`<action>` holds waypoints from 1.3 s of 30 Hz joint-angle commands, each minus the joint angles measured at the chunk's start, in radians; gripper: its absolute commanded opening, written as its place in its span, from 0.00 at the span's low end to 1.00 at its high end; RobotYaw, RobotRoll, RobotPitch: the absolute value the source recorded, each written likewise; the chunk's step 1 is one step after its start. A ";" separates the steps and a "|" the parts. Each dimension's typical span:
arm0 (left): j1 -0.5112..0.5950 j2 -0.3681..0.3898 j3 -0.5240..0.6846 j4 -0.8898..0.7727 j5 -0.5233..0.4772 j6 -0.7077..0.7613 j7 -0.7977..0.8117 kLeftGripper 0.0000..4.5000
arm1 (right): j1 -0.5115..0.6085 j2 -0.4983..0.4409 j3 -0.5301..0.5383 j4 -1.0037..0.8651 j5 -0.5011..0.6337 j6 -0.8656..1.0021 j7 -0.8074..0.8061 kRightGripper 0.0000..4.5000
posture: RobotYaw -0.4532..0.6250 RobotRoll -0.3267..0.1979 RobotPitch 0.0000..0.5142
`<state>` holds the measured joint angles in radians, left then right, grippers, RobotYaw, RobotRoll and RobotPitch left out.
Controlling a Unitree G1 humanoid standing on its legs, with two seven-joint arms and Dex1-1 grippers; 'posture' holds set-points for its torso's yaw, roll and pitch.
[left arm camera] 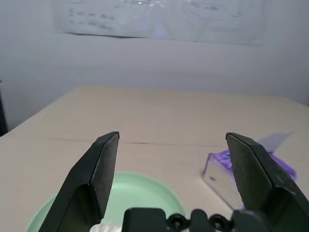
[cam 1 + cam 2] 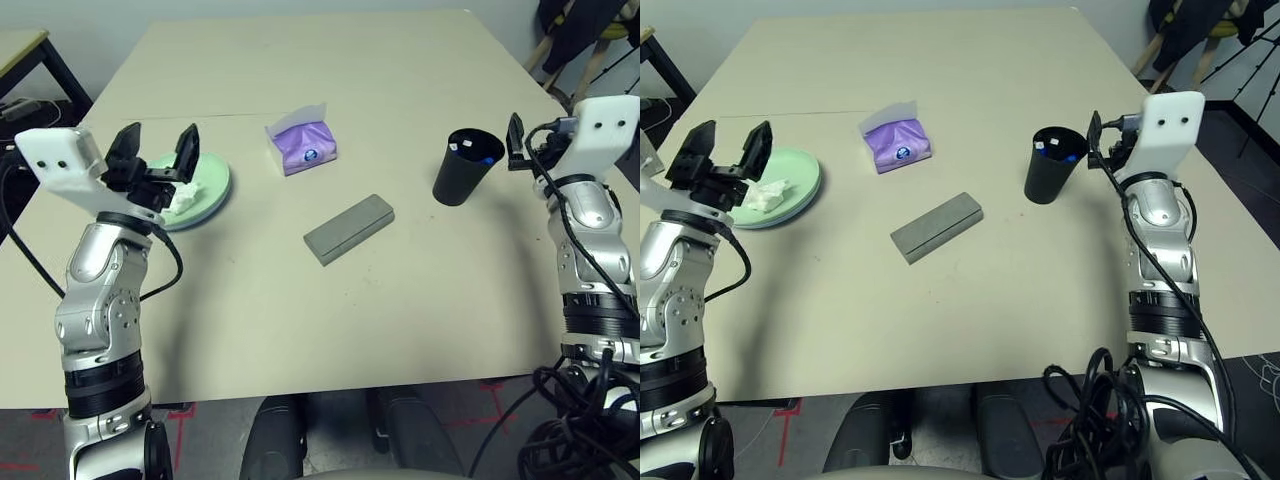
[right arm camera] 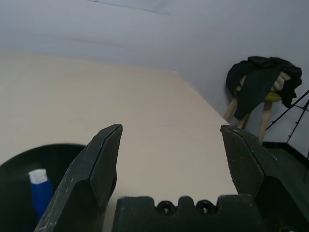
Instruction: Organize and tidy the items on the table.
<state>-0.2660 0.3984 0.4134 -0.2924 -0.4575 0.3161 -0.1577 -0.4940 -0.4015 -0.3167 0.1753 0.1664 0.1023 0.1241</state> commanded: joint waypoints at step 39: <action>0.386 -0.133 -0.064 -0.071 0.271 -0.215 0.058 1.00 | 0.161 0.018 -0.053 0.274 0.065 -0.192 0.109 0.99 | 0.54 0.62 0.19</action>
<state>0.1021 0.2681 0.3613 -0.3469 -0.1970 0.1060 -0.0910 -0.3316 -0.3829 -0.3691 0.4236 0.2291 -0.0704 0.2294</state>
